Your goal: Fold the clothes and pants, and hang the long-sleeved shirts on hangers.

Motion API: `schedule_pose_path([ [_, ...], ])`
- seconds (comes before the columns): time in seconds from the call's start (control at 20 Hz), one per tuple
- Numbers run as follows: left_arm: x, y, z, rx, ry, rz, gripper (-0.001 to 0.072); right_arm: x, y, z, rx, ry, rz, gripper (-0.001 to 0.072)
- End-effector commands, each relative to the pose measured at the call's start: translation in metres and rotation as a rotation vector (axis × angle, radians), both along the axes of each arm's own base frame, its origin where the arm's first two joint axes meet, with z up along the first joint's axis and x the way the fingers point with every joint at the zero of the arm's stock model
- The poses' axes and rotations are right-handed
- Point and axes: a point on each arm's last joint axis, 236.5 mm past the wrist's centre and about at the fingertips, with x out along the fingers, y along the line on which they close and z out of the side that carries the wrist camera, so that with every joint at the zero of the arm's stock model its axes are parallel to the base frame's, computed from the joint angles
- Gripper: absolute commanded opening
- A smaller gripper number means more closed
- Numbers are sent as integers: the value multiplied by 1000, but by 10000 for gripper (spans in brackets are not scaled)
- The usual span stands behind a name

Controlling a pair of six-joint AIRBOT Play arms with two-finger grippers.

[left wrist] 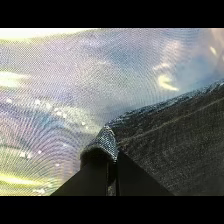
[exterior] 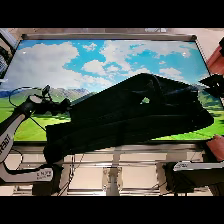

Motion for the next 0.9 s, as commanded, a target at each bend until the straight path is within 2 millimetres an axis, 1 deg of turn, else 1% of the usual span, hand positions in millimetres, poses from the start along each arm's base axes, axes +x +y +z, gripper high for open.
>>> schedule_pose_path([
  [0.0, 14, 11, 19, 11, -53, 17, 27, -4, -5, -7, -34, 24, 0, 680],
  [0.05, 24, 22, 36, 22, -98, 37, 27, -6, -12, -12, -69, 41, -8, 680],
  [0.1, 34, 37, 58, 34, -153, 70, 27, -8, -24, -19, -123, 61, -28, 678],
  [0.15, 42, 55, 81, 44, -205, 115, 27, -8, -37, -25, -171, 73, -50, 649],
  [0.2, 46, 72, 101, 55, -250, 159, 27, -5, -47, -30, -200, 73, -75, 583],
  [0.3, 49, 112, 139, 85, -337, 254, 26, 6, -56, -40, -200, 66, -122, 580],
  [0.4, 45, 144, 165, 115, -394, 328, 27, 21, -56, -54, -182, 72, -158, 580],
  [0.45, 42, 156, 173, 125, -409, 355, 27, 30, -49, -62, -171, 73, -153, 579],
  [0.5, 40, 164, 175, 129, -413, 372, 26, 42, -37, -72, -154, 74, -139, 574],
  [0.55, 40, 165, 174, 130, -410, 375, 27, 57, -19, -81, -135, 68, -119, 539],
  [0.65, 41, 166, 168, 126, -397, 375, 27, 87, 11, -99, -138, 62, -102, 539],
  [0.75, 41, 166, 162, 124, -385, 374, 26, 108, 28, -114, -164, 105, -104, 538],
  [0.85, 40, 169, 158, 149, -379, 358, 27, 114, 32, -130, -194, 188, -100, 538],
])
